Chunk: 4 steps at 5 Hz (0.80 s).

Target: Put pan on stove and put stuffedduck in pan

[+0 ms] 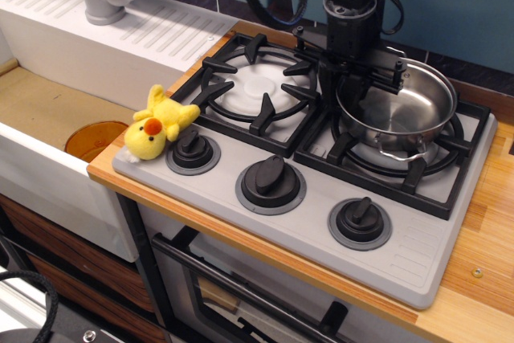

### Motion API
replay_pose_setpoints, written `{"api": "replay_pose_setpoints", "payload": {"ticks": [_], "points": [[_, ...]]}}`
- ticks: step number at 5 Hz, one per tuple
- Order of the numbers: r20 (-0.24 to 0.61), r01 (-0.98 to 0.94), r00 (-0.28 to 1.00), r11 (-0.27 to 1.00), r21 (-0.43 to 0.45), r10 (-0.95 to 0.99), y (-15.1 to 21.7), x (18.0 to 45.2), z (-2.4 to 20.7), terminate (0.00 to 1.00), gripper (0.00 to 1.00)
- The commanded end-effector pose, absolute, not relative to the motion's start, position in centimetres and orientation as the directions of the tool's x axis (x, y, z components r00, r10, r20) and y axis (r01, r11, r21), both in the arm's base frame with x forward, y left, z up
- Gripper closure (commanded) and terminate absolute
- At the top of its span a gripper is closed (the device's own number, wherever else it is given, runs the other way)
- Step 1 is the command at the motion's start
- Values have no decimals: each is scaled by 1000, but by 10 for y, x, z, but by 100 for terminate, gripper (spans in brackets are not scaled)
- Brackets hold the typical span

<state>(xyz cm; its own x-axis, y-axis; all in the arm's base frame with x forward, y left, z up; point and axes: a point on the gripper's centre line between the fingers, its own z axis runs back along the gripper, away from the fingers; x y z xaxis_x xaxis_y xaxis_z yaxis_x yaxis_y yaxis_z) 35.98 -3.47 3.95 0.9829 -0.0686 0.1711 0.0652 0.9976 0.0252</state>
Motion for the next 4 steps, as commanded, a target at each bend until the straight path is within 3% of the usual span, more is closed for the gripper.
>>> {"api": "replay_pose_setpoints", "payload": {"ticks": [1,4], "points": [[164,87,982,995,53,-95,-40,358,63,0,100],[132,56,988,986,158,-77,-36,346,125,0,100]]}}
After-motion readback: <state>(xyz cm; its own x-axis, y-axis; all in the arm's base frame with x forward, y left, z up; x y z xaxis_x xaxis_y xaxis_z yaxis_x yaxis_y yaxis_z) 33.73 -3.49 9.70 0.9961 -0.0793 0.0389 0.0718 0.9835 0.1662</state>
